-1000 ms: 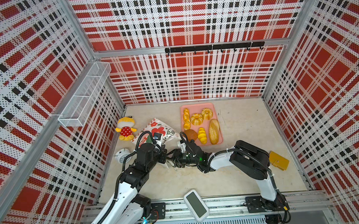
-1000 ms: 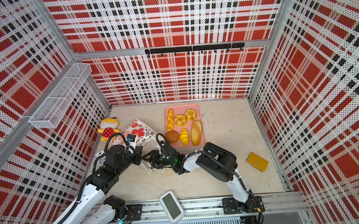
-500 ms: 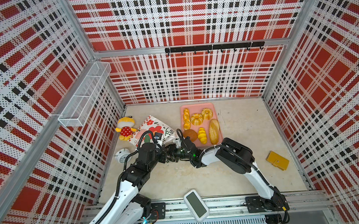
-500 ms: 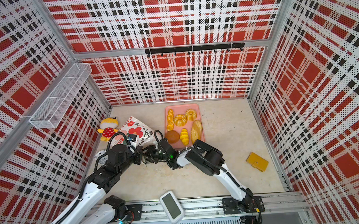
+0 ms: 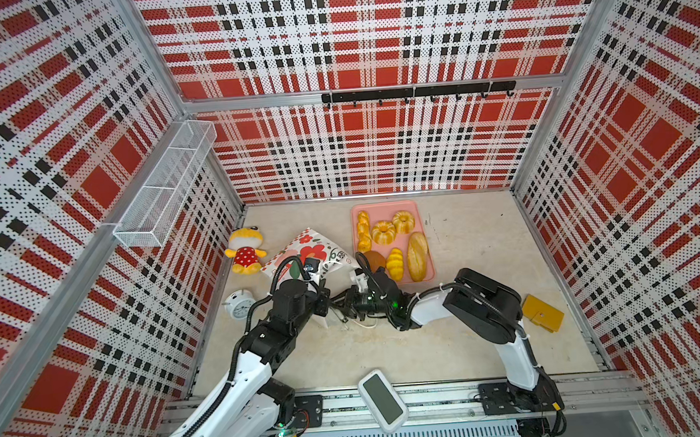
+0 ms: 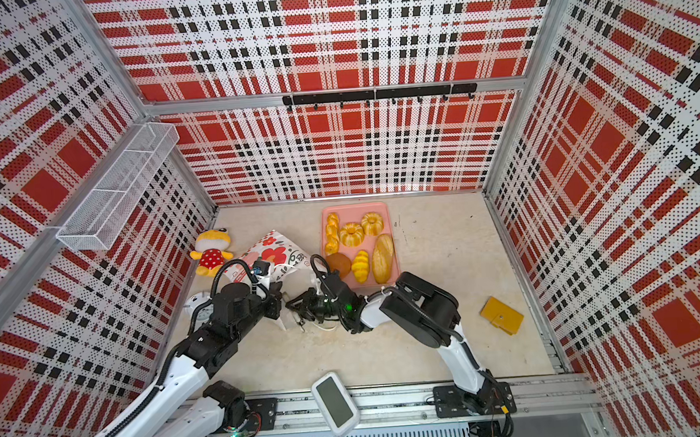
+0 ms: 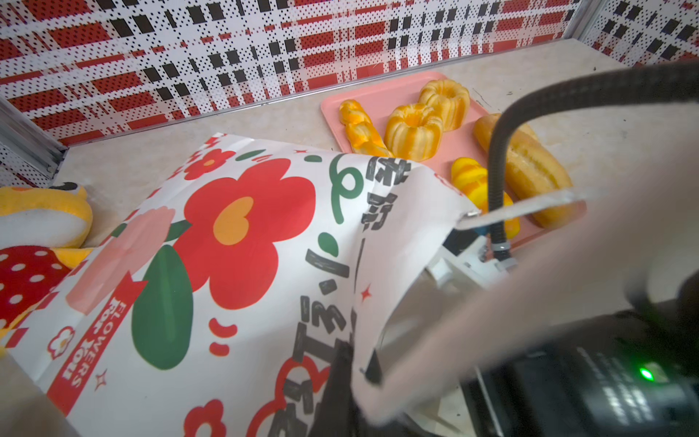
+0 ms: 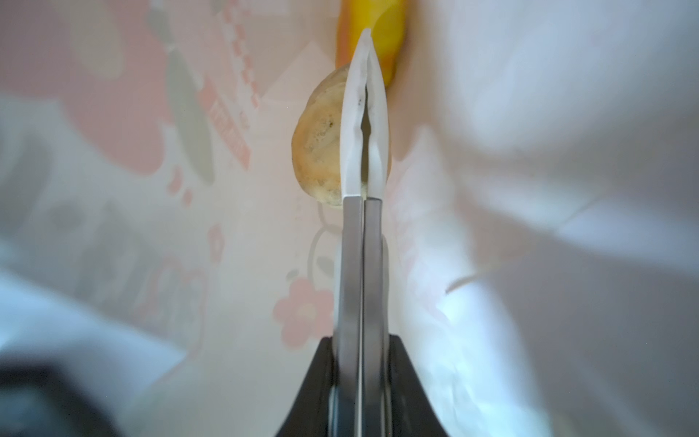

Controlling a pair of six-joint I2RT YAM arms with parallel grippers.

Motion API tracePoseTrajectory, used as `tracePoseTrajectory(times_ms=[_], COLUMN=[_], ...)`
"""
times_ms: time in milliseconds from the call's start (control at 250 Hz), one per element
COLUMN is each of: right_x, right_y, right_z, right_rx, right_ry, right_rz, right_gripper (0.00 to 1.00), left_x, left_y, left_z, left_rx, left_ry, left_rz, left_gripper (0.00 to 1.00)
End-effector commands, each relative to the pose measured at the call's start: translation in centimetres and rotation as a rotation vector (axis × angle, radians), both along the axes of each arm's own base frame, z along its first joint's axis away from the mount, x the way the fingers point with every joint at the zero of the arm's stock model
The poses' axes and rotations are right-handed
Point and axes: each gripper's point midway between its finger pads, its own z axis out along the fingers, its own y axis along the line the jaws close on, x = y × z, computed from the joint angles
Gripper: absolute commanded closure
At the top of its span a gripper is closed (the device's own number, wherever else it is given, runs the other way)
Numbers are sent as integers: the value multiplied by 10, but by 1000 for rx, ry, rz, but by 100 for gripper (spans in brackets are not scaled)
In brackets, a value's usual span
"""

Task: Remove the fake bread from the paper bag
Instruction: 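Pinch the pale round bun inside the bag with the tongs, then pull the pale bun out of the bag and carry it over the tray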

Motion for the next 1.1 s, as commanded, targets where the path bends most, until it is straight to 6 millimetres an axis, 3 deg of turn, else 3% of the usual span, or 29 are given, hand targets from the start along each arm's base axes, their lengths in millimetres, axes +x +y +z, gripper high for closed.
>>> tracePoseTrajectory(times_ms=[0, 240, 708, 928, 1096], right_x=[-9, -28, -56, -69, -81], right_y=[-3, -29, -64, -88, -118], right_z=[40, 50, 43, 59, 72], right_rx=[60, -15, -71, -151, -178], right_ry=[-106, -154, -164, -263, -299], right_rz=[13, 1, 7, 20, 11], right_gripper=[100, 100, 100, 100, 100], left_x=[2, 1, -1, 2, 5], left_y=[-1, 2, 3, 8, 11], left_z=[5, 8, 10, 13, 18], left_rx=[-30, -28, -28, -44, -46], left_ry=[-33, -45, -44, -42, -53], left_rz=[14, 26, 29, 72, 96], left_gripper=[100, 100, 100, 100, 100])
